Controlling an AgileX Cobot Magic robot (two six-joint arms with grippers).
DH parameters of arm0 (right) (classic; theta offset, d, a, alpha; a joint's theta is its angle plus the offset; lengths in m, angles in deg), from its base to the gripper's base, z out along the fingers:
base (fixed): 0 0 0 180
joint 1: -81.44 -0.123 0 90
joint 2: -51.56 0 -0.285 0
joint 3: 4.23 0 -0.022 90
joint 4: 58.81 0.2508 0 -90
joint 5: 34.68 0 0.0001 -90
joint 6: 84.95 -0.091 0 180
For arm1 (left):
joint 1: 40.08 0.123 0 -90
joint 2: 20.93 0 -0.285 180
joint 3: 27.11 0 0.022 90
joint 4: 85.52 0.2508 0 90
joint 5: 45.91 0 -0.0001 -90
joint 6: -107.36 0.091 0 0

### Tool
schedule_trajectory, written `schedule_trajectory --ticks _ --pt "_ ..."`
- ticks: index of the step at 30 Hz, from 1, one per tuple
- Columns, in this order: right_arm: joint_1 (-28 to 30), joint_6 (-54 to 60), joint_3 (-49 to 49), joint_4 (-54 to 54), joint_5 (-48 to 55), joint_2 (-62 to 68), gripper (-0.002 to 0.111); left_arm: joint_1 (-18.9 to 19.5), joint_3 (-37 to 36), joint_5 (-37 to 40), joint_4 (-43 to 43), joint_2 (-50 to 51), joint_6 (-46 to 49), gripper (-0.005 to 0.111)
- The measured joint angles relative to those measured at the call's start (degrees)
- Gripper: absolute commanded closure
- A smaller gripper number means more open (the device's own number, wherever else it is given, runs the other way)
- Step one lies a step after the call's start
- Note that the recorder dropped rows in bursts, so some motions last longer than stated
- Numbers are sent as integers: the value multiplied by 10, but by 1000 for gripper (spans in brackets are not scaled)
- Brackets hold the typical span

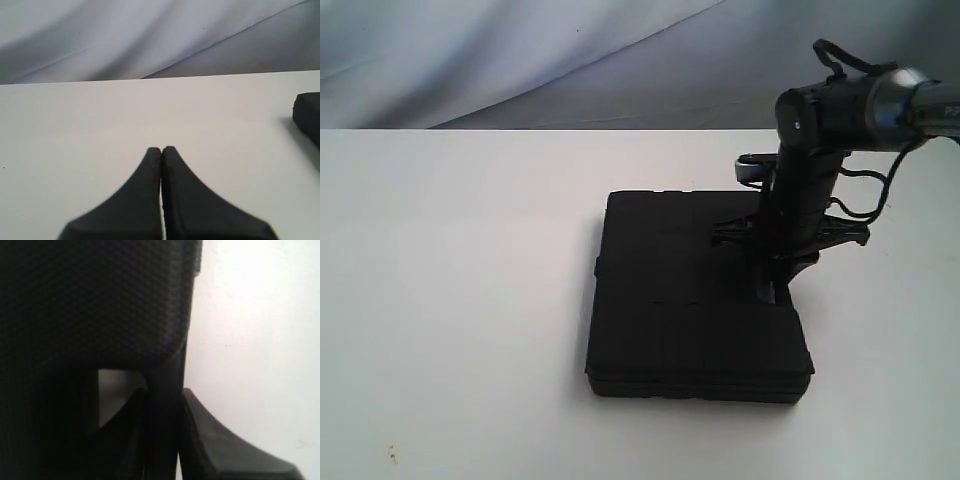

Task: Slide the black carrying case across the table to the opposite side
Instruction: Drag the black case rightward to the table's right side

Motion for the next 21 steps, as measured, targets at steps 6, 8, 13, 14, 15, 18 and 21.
schedule_trajectory --ticks 6,8,13,14,15,18,21 --pt "35 20 21 -9 -2 -16 108 0 0 0 0 0 0 107" --pt "47 28 30 -10 -2 -21 108 0 0 0 0 0 0 107" --pt "75 44 47 -10 -4 -27 108 0 0 0 0 0 0 107" --pt "80 47 49 -10 -5 -27 108 0 0 0 0 0 0 107" --pt "84 50 52 -11 -6 -28 108 0 0 0 0 0 0 107" --pt "90 57 60 -19 -15 -32 108 0 0 0 0 0 0 107" --pt "95 58 66 -22 -23 -34 108 0 0 0 0 0 0 107"
